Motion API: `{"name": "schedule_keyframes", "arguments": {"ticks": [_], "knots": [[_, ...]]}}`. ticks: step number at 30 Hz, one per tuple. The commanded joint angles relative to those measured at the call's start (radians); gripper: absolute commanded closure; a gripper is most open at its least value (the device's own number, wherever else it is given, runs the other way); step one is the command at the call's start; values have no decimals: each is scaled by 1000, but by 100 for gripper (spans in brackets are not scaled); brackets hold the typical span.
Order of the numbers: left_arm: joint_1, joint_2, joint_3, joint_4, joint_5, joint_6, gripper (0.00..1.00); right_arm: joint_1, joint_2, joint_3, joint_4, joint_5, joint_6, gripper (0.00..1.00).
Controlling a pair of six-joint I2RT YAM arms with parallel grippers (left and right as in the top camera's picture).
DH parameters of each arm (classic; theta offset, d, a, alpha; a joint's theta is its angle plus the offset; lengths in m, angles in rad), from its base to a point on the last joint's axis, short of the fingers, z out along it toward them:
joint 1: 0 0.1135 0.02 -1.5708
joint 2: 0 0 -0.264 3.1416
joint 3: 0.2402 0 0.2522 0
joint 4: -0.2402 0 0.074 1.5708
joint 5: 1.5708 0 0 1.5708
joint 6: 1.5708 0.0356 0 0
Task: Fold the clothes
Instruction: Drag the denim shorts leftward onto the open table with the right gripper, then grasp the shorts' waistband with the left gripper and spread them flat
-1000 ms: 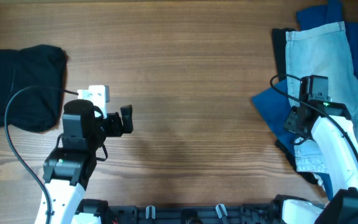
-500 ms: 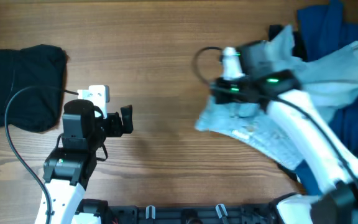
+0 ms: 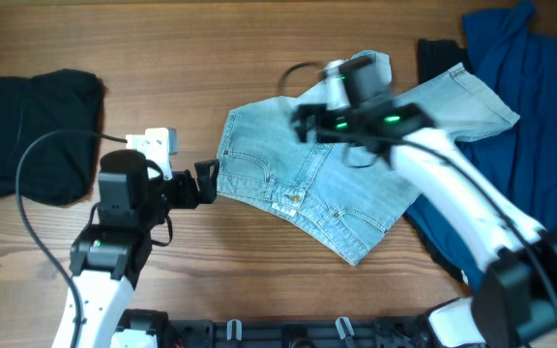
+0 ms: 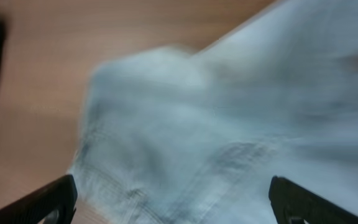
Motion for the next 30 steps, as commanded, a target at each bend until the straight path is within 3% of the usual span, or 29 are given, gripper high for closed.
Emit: {"name": "schedule_keyframes", "arguments": {"ticks": [1, 6, 11, 15, 17, 18, 20, 23, 25, 28, 29, 30], "knots": [[7, 147, 9, -2, 38, -179, 0, -99, -89, 12, -121, 44, 25, 0], [7, 468, 10, 31, 137, -333, 1, -146, -97, 12, -238, 44, 0, 0], [7, 611, 10, 150, 173, -335, 24, -146, -97, 12, -249, 44, 2, 0], [7, 613, 10, 190, 173, -335, 65, -146, -97, 12, -249, 44, 2, 0], [7, 613, 10, 191, 173, -335, 91, -146, -97, 12, -249, 44, 2, 0], [7, 613, 10, 191, 173, -335, 96, -146, -97, 12, -249, 44, 1, 0], [8, 613, 10, 191, 168, -335, 96, -146, -97, 12, -256, 44, 0, 0], [71, 591, 42, 149, 13, -323, 96, -146, -97, 12, -298, 98, 1, 0], [205, 560, 155, 52, -66, -320, 96, -147, -97, 12, -339, 172, 4, 0], [409, 555, 416, 15, 34, -320, 96, -148, -97, 12, -325, 217, 53, 0], [437, 555, 467, 15, 95, -320, 79, -148, -96, 12, -293, 215, 54, 0], [441, 555, 484, 13, 161, -320, 13, -148, -96, 12, -257, 210, 53, 0]]}}
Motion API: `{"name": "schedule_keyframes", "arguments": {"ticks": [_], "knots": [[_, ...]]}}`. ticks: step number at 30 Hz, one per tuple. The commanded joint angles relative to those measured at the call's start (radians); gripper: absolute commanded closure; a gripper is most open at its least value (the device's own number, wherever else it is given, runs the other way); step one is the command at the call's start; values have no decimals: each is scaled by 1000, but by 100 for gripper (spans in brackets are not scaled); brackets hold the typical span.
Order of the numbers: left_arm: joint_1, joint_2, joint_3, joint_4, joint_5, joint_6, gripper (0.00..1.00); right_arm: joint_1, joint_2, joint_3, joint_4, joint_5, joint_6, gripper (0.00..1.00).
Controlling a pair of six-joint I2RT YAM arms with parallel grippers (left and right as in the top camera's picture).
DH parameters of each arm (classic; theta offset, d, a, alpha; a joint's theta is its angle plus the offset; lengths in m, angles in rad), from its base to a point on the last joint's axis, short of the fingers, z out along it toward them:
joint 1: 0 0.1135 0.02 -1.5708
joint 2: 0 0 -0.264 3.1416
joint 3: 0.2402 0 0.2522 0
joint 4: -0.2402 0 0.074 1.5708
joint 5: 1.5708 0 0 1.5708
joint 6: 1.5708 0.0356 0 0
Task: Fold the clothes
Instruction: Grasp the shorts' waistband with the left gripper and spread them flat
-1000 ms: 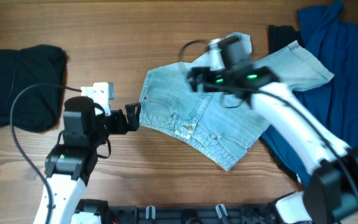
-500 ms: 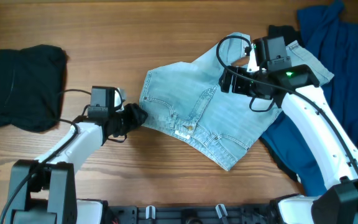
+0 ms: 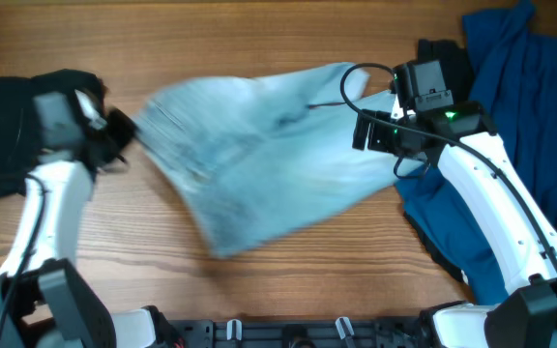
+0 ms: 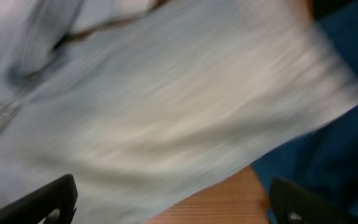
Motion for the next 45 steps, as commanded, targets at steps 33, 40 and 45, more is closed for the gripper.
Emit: {"name": "schedule_keyframes", "arguments": {"ticks": [33, 40, 45], "knots": [[-412, 255, 24, -469, -6, 84, 0, -4, 642, 67, 1039, -247, -149, 96], [-412, 255, 24, -473, -6, 84, 0, -6, 610, 548, 801, 110, -554, 96], [-412, 255, 24, -467, -6, 85, 0, -20, 610, 539, 563, 395, -626, 51]]}}
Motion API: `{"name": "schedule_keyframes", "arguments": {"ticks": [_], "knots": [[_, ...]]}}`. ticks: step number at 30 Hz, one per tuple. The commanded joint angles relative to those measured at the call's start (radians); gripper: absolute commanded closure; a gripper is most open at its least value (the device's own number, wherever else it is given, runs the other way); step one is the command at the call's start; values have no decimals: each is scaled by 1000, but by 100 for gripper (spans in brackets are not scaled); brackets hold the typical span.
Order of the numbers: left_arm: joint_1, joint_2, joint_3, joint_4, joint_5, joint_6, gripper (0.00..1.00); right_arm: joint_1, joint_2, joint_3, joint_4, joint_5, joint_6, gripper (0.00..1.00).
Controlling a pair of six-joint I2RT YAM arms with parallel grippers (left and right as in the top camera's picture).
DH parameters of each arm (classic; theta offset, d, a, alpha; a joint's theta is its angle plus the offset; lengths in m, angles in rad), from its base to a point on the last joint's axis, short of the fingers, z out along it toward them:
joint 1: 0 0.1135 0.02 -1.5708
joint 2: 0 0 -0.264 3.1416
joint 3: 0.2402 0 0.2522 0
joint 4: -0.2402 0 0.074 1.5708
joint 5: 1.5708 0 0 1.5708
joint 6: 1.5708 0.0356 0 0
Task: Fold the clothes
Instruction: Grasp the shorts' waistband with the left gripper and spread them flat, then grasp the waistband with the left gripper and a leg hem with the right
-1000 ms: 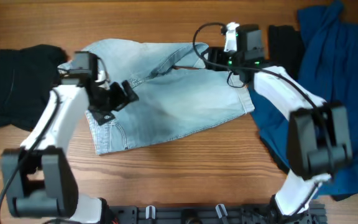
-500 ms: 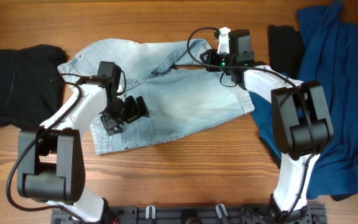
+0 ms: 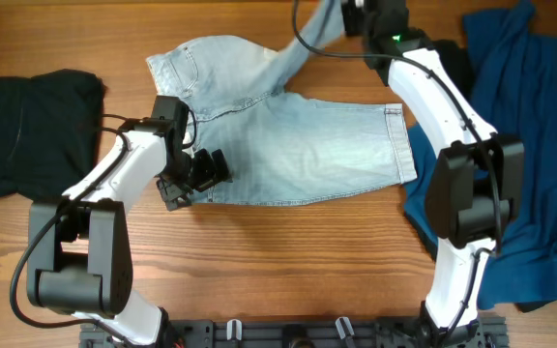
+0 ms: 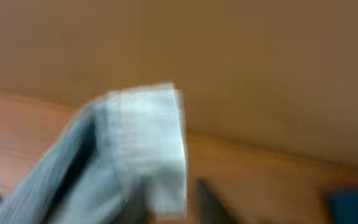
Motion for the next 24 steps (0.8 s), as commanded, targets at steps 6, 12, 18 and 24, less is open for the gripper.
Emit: {"name": "schedule_keyframes", "arguments": {"ticks": [6, 12, 18, 24], "knots": [[-3, 11, -6, 4, -11, 19, 0, -93, -8, -35, -451, 277, 282, 36], [124, 11, -6, -63, 34, 16, 0, -143, -46, -35, -875, -186, 485, 31], [190, 11, -16, -131, 31, 19, 10, -171, -141, -35, -1045, -322, 576, 29], [190, 11, -90, -51, 30, 19, 49, -165, -188, -65, -878, -531, 472, 29]]}}
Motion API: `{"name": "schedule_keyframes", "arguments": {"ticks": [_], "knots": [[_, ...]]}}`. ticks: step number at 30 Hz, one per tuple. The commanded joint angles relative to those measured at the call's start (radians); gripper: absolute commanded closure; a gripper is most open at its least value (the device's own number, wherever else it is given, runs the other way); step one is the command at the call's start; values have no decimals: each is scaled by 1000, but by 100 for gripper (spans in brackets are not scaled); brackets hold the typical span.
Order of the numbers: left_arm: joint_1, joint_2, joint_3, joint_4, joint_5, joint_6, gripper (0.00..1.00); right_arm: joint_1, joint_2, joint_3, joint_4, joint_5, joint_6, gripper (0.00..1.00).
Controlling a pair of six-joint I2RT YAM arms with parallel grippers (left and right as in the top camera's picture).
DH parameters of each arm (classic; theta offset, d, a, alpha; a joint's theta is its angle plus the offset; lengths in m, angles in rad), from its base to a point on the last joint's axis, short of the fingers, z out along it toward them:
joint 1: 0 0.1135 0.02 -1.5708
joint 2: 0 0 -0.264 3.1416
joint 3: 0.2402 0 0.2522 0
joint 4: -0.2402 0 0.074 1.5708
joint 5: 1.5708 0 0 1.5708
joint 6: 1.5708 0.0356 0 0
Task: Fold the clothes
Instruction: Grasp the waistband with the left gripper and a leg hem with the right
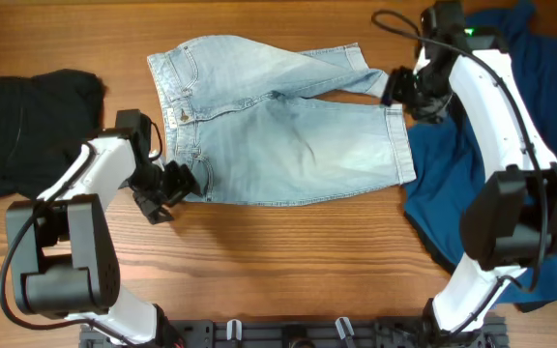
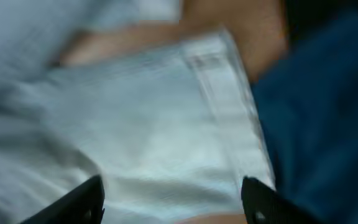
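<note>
A pair of light blue denim shorts [image 1: 288, 135] lies spread flat on the wooden table, with the waistband to the left and both legs pointing right. My left gripper [image 1: 170, 188] sits at the near corner of the waistband; the overhead view does not show how its fingers stand. My right gripper [image 1: 401, 95] hovers by the leg hems at the right. In the blurred right wrist view it is open [image 2: 173, 202], fingers wide apart over a hemmed leg of the shorts [image 2: 154, 124], holding nothing.
A black garment [image 1: 27, 126] lies bunched at the left edge. A dark blue garment [image 1: 530, 145] covers the right side, right against the shorts' hems and under my right arm. Bare wood [image 1: 288, 251] runs along the near side.
The far leg of the shorts, held up at the table's back edge by my right gripper, now lies flat. My right gripper stands open by the hems. My left gripper has shifted left to the waistband corner.
The shorts first lay skewed in the middle, my left gripper at the waistband and my right over them. Then they hung stretched between both grippers. Then they lay with the waistband left and one leg lifted at the back. Now both legs lie flat.
</note>
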Motion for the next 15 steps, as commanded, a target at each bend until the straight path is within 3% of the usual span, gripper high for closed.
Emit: {"name": "schedule_keyframes", "arguments": {"ticks": [1, 4, 6, 7, 9, 12, 15], "knots": [[2, 9, -28, 29, 21, 9, 54, 18, -13, -14, 63, -151, -73, 29], [2, 9, -28, 43, 40, 9, 78, 35, -13, -15, 24, -116, -38, 29], [2, 9, -28, 43, 39, 9, 81, 34, -13, -15, -41, 21, 53, 29], [2, 9, -28, 48, 35, 9, 78, 34, -13, -15, -53, 69, 74, 29], [2, 9, -28, 55, 21, 8, 46, 33, -13, -15, -58, 69, 63, 28], [2, 9, -29, 108, -45, -38, 41, 33, -13, -15, -60, 69, 63, 28], [2, 10, -29, 188, -44, -75, 43, 33, -13, -15, -87, 57, 65, 28]]}}
